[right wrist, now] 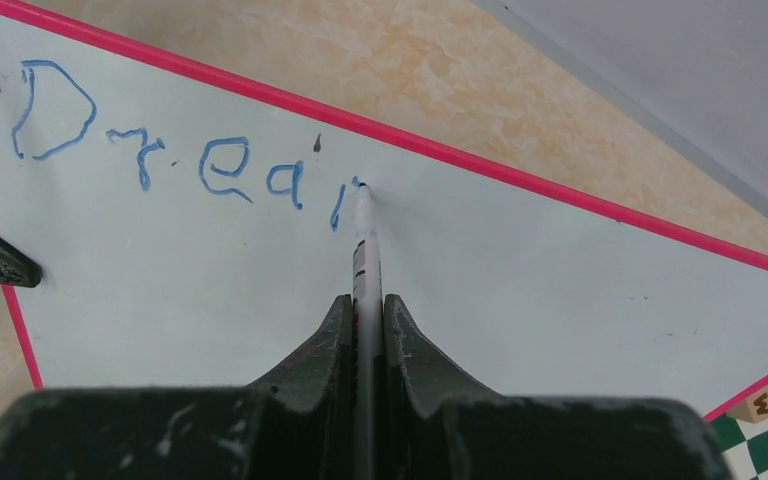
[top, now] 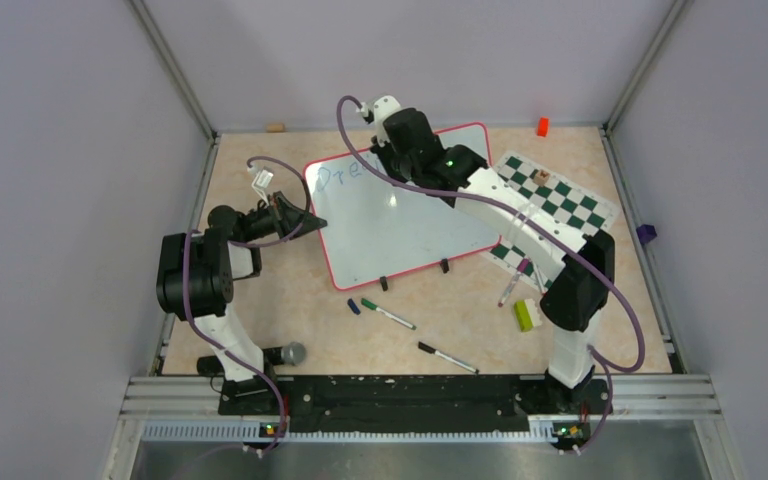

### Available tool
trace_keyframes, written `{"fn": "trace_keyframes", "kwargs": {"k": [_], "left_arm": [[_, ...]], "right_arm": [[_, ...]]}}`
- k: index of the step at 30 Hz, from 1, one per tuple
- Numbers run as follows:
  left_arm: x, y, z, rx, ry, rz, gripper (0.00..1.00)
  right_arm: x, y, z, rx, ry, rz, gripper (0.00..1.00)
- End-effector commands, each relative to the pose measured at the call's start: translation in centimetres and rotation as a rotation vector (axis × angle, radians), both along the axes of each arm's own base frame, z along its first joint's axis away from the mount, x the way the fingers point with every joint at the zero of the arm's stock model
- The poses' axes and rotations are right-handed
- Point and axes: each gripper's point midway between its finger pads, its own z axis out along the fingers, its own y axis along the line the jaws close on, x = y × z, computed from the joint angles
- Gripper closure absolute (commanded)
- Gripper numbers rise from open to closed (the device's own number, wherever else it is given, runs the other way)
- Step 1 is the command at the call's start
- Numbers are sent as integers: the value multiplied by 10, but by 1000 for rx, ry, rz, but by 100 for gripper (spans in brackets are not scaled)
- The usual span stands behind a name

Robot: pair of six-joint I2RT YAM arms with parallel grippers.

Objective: Write a sentence on the whiteboard

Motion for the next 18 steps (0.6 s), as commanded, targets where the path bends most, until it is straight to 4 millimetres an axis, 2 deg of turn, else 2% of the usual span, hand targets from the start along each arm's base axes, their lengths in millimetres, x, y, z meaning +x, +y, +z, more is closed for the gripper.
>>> {"fn": "trace_keyframes", "kwargs": {"k": [1, 10, 18], "left_arm": [[-4, -3, 20, 50, -203, -27, 100], [-5, -3, 20, 51, -204, -26, 100], [-4, -3, 20, 50, -203, -26, 100]], "right_arm": [[1, -16, 16, 17, -17, -26, 100], [-10, -19, 9, 18, 12, 1, 100], [-5, -16, 11, 15, 0, -6, 100]]}}
